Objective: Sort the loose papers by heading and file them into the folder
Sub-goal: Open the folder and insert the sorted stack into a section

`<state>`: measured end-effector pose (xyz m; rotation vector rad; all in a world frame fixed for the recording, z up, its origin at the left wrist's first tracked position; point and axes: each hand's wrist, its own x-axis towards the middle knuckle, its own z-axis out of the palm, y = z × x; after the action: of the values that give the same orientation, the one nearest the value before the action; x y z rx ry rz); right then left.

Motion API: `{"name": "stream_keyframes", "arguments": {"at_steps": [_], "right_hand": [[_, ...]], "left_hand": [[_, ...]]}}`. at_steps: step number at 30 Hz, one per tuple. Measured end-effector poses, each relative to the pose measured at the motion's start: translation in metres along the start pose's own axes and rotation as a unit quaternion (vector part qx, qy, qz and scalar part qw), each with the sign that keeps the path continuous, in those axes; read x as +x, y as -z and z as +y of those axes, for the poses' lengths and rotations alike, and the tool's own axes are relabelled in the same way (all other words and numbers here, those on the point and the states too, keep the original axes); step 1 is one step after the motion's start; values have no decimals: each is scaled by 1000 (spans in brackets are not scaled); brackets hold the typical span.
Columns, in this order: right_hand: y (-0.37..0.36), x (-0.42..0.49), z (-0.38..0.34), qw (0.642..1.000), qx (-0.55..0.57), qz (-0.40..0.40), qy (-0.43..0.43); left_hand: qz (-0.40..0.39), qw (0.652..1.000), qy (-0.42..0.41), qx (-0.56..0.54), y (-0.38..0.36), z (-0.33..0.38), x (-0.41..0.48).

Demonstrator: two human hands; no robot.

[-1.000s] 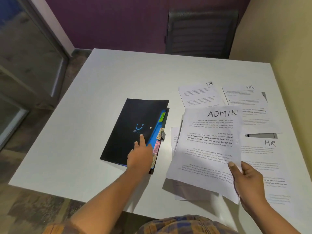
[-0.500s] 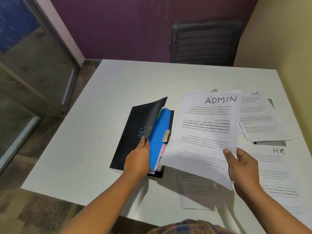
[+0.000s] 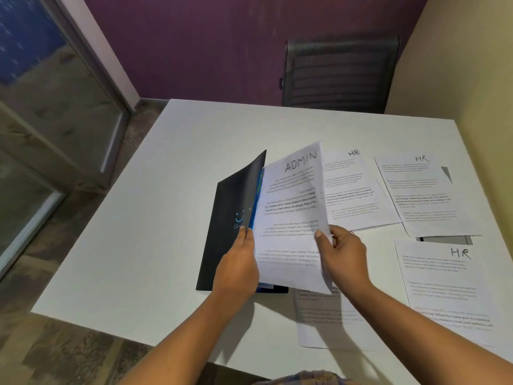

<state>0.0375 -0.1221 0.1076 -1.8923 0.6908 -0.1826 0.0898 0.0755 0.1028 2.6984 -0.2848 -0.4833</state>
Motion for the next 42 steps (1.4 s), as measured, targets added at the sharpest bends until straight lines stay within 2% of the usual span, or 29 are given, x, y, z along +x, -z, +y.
{"name": "stream_keyframes", "arguments": {"at_steps": [6, 14, 20, 24, 30, 33, 36, 42], "right_hand": [[-24, 9, -8, 996, -55, -64, -3], [-72, 25, -10, 978, -169, -123, -25], [-94, 42, -19, 949, -282, -140, -32], [-105, 46, -17, 922, -336, -185, -59], [-111, 40, -10, 930, -307, -181, -87], [-103, 38, -6, 945, -270, -167, -74], [-87, 38, -1, 960, -234, -134, -78], [-39, 23, 29, 974, -172, -107, -105]], "left_hand": [[6, 1000, 9, 7, -2, 0, -2], [33, 999, 10, -35, -4, 13, -7], [23, 998, 20, -59, -7, 20, -11], [43, 996, 29, -78, -9, 23, -11], [59, 994, -9, -86, -12, 20, -13], [17, 995, 33, -94, -18, 18, -8], [-20, 999, 20, -45, -22, 22, -7], [-29, 1000, 7, 6, -36, 25, 5]]}}
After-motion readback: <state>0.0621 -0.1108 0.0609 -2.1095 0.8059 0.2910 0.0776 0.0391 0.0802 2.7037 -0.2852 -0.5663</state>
